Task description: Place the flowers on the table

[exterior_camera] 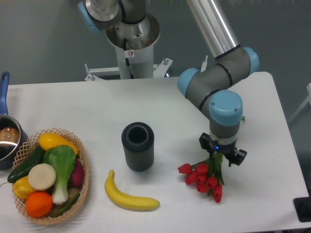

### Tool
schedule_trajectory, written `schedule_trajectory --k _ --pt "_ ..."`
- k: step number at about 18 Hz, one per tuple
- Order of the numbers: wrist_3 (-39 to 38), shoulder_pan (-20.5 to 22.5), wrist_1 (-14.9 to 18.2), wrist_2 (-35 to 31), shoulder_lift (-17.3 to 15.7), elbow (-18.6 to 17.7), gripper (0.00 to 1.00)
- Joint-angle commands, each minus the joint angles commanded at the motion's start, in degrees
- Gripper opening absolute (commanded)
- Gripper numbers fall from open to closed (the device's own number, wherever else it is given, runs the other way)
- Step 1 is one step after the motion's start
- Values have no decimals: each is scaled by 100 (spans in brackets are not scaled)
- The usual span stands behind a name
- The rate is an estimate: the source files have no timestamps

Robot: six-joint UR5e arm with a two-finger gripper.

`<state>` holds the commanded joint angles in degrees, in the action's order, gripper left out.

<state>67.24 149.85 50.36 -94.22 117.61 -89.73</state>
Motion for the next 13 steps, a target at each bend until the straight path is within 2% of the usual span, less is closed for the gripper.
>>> schedule_trajectory --k 4,7,9,13 --pt "0 202 -44 44 -641 -35 100" --pt "61 474 35 333 -1125 -36 100" --pt "393 589 166 614 -1327 -18 100" --pt "1325 1036 640 1115 -1626 -18 100"
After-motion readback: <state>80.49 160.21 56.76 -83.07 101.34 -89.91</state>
